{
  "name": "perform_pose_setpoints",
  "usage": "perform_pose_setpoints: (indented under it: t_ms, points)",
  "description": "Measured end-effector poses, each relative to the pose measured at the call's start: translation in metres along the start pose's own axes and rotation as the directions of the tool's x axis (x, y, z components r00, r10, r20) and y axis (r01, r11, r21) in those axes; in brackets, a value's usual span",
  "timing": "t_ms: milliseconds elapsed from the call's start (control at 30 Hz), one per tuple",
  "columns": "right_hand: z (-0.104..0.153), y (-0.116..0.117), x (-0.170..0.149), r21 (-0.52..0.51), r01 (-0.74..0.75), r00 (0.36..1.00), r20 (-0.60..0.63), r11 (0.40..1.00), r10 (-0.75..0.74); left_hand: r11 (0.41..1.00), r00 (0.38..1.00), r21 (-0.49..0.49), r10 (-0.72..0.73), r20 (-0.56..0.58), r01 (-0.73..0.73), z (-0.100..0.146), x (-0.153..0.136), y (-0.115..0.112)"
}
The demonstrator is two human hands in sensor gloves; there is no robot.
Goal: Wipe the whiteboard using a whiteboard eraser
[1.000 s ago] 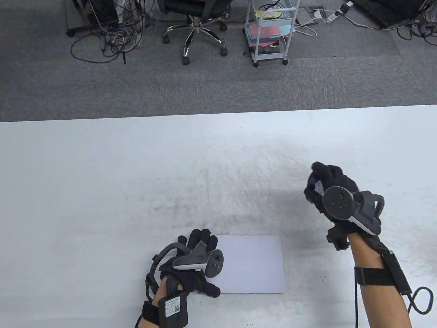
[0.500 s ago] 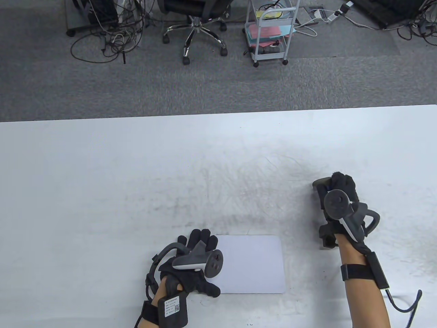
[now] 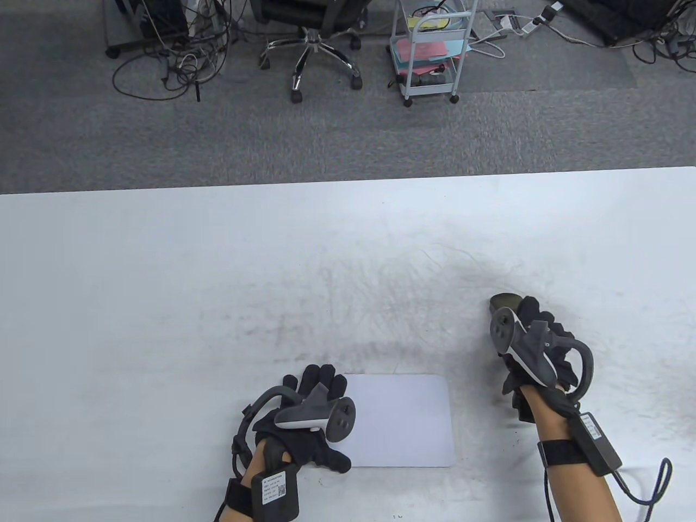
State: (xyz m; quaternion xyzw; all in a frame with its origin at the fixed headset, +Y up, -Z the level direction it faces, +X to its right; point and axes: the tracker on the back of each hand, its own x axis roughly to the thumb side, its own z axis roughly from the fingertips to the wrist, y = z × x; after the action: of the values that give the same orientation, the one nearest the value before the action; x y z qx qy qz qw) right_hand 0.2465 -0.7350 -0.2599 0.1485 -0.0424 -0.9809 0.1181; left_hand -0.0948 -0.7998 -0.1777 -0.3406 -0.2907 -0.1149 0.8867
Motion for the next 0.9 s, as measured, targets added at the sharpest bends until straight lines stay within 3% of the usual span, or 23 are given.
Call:
perform_pose_setpoints:
  t_ms: [133, 433, 633, 900]
  points:
    - [-0.003, 0.010, 0.005, -0.016, 0.013, 1.000, -0.007, 1.000, -0.013, 1.000, 1.000, 0.001, -0.001, -0.001, 0.001, 0.000, 0.000, 0.000]
    - [-0.003, 0.026, 0.013, 0.048, -0.064, 0.998, 0.004, 0.997, 0.064, 1.000, 1.000, 0.001, -0.001, -0.002, 0.001, 0.000, 0.000, 0.000]
    - [0.008, 0.029, 0.008, -0.011, -0.065, 0.996, 0.053, 0.998, 0.066, 1.000, 1.000, 0.000, -0.001, -0.005, 0.001, 0.000, 0.000, 0.000]
    - [0.057, -0.002, -0.021, -0.202, 0.049, 0.974, 0.226, 0.978, -0.002, 0.998, 0.999, 0.055, 0.029, -0.040, -0.027, 0.005, -0.003, 0.007]
